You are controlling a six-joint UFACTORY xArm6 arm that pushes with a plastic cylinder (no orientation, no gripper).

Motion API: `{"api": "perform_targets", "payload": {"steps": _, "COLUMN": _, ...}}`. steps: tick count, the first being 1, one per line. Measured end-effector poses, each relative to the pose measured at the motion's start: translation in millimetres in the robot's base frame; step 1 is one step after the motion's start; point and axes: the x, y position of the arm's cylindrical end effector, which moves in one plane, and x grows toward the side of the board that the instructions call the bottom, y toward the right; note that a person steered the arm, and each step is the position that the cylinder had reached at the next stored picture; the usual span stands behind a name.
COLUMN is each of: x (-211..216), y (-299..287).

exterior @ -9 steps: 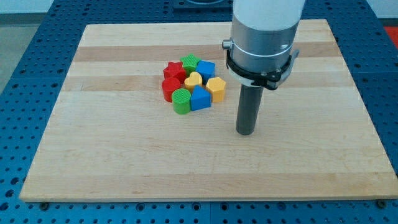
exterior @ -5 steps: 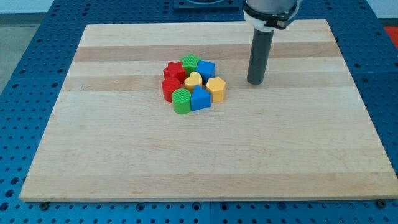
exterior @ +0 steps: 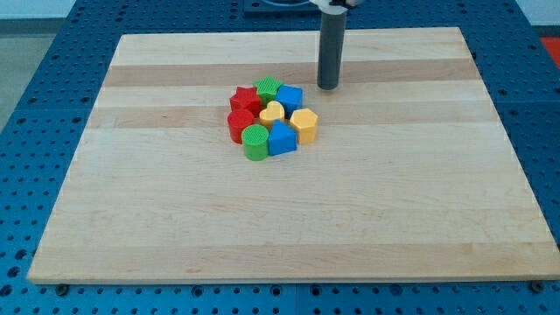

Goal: Move the green star and the red star towards the center left

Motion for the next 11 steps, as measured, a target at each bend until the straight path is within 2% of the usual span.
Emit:
{"api": "perform_targets", "payload": {"steps": 3, "x": -0.2, "y": -38.6}}
{"api": "perform_targets", "payload": {"steps": 7, "x": 6.8, "y": -50.1}}
{"api": "perform_targets", "payload": {"steps": 11, "x": 61.2, "y": -81.0}}
